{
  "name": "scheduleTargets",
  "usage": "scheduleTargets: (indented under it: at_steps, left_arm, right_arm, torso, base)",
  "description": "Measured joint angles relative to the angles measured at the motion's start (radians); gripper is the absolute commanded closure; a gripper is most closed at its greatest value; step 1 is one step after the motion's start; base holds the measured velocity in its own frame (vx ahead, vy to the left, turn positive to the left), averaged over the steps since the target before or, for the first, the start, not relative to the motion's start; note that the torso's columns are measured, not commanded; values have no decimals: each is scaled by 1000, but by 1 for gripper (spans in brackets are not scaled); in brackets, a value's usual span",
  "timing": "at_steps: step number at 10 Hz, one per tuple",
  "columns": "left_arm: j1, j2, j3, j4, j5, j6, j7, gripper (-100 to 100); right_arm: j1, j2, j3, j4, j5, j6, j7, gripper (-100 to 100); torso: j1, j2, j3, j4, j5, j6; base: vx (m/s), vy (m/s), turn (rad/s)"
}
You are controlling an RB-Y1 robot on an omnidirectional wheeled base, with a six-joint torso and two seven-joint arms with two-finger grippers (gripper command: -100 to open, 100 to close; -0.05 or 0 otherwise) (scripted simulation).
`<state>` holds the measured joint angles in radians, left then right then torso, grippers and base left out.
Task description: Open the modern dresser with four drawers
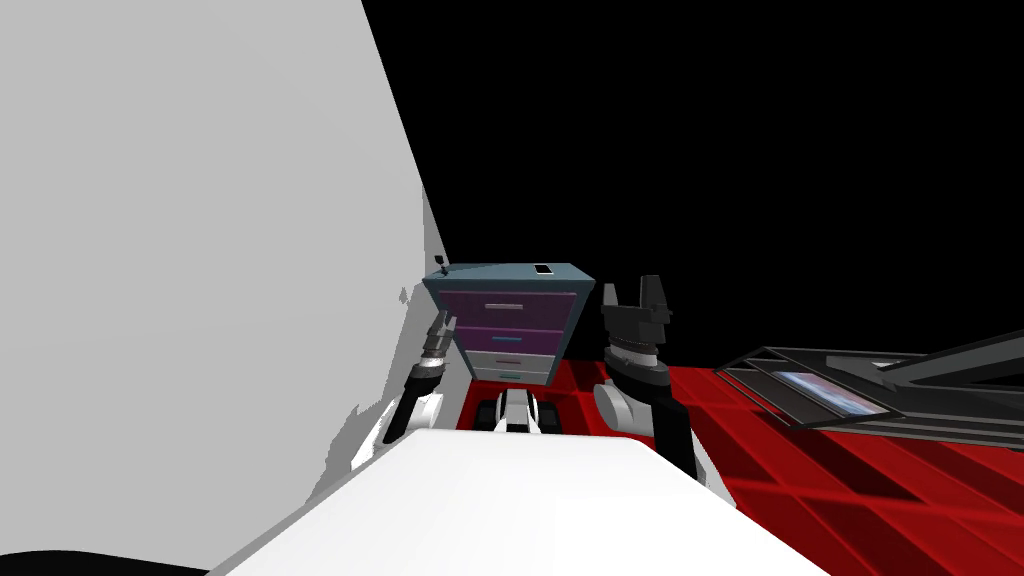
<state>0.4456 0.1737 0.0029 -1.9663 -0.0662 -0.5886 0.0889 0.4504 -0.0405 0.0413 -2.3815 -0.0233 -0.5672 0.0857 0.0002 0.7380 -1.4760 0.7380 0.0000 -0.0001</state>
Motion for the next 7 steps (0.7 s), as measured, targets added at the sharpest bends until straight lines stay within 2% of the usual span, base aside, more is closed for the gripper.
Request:
scheduleTargets:
  at_steps: [7]
  left_arm:
    - [-43, -4, -7, 205, 7, -62, -10, -100]
  right_arm:
    - [0, 0, 0, 0, 0, 0, 0, 0]
  torso:
    - [-1, 0, 0, 0, 0, 0]
  base:
    - [12, -19, -13]
